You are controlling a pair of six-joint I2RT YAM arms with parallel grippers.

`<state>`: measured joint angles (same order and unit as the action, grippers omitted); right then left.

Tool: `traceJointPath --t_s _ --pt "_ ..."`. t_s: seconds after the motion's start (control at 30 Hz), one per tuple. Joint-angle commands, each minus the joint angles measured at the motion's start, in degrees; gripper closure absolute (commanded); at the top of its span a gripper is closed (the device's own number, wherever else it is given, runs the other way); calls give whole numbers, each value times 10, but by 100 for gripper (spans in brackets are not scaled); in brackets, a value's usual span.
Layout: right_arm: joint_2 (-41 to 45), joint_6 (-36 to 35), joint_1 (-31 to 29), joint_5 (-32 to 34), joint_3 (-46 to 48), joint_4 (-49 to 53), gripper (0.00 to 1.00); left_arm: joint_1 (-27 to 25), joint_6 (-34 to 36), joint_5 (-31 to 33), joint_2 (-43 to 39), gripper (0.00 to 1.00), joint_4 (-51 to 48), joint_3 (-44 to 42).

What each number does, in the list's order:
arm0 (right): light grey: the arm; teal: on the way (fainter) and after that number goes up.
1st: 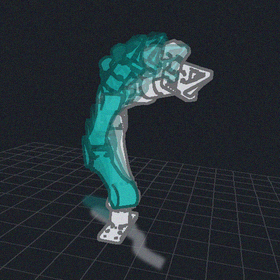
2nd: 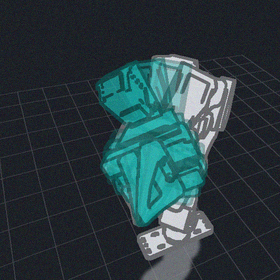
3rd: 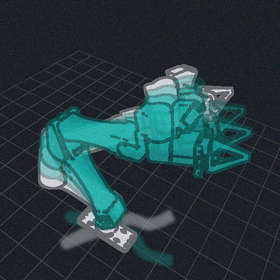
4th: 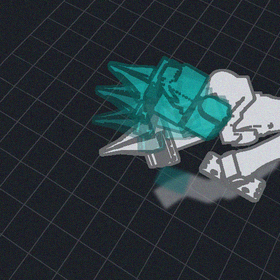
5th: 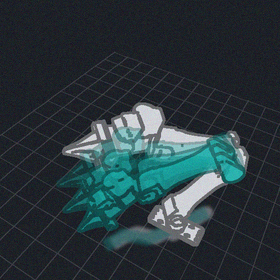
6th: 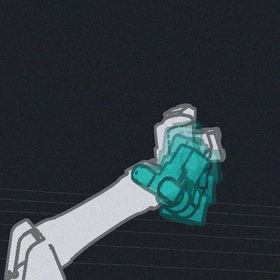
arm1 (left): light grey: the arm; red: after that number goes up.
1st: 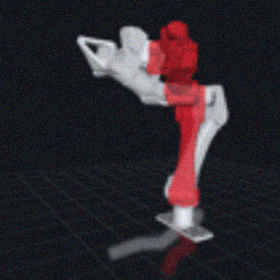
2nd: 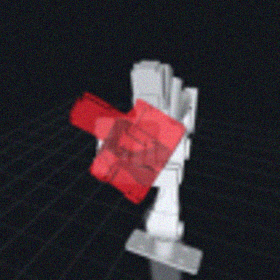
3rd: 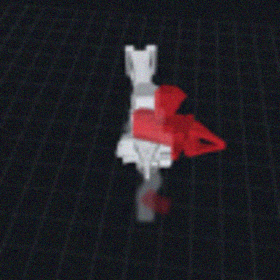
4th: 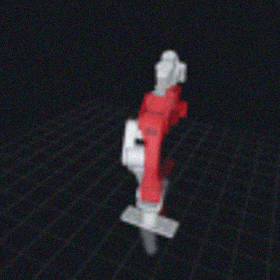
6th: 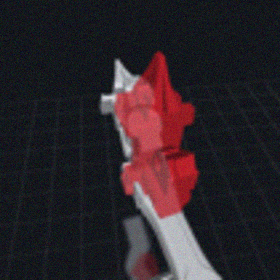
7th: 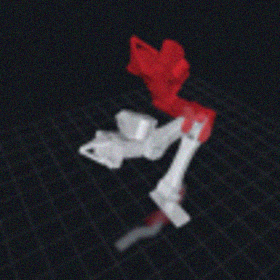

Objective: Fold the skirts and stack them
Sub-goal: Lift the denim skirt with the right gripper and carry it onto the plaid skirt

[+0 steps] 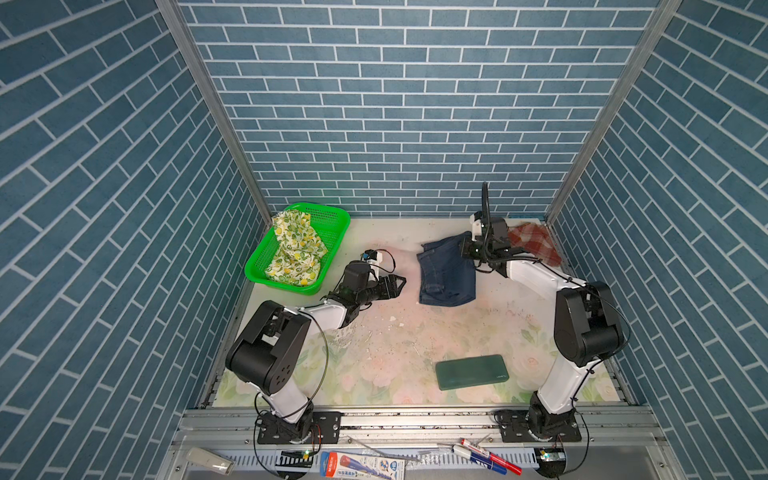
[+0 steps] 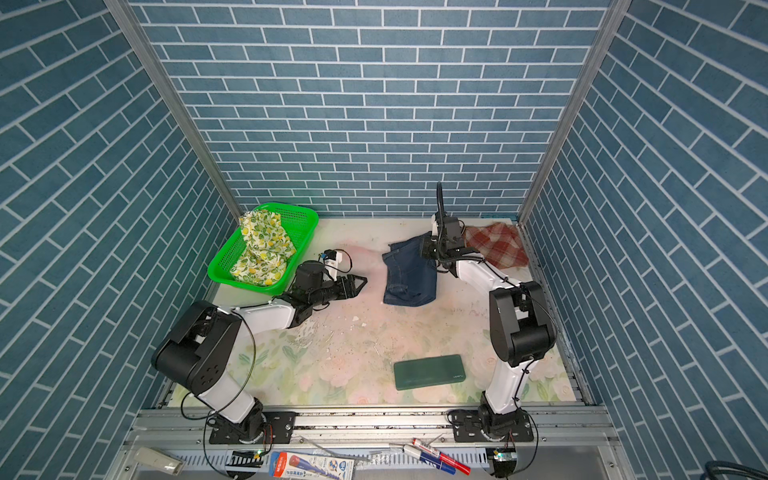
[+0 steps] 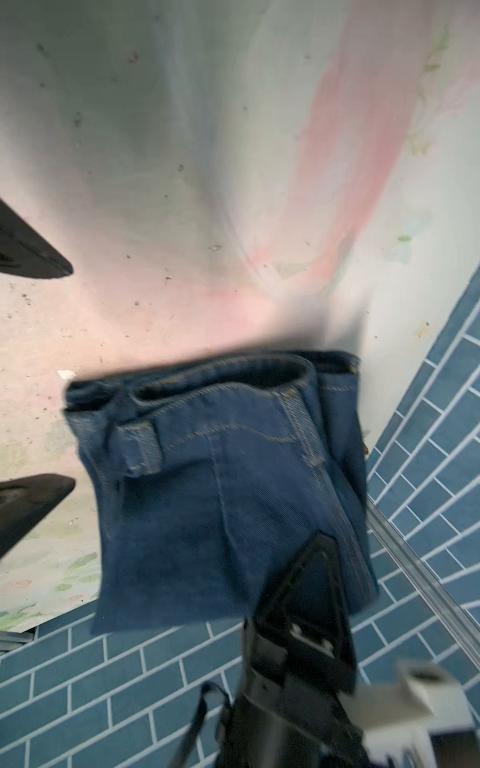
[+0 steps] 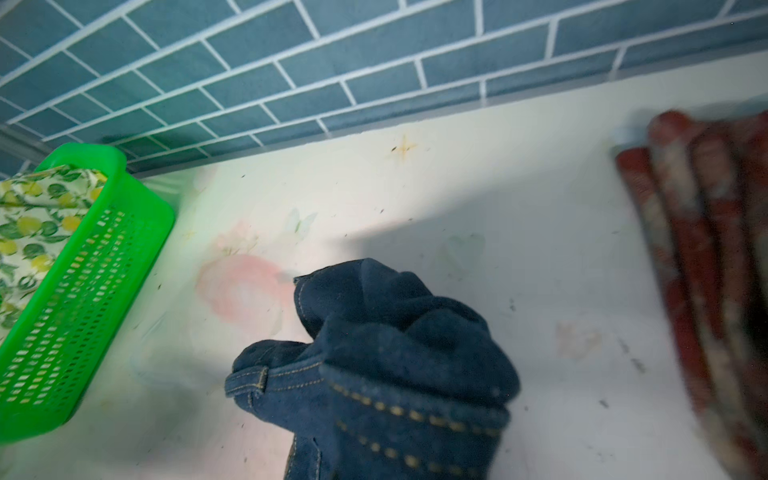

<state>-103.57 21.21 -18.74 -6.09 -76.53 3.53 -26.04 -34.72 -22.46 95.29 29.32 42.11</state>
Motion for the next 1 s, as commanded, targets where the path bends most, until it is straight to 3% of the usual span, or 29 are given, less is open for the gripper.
traceJointPath --t_s 0.0,0.4,0.97 --pt "-13 -38 8 74 -67 27 100 3 -11 2 18 21 58 -13" --pt "-90 -18 58 121 -182 -20 100 2 -72 -24 113 22 192 -31" --pt "-128 85 101 153 -221 -206 100 1 -65 -11 131 24 167 1"
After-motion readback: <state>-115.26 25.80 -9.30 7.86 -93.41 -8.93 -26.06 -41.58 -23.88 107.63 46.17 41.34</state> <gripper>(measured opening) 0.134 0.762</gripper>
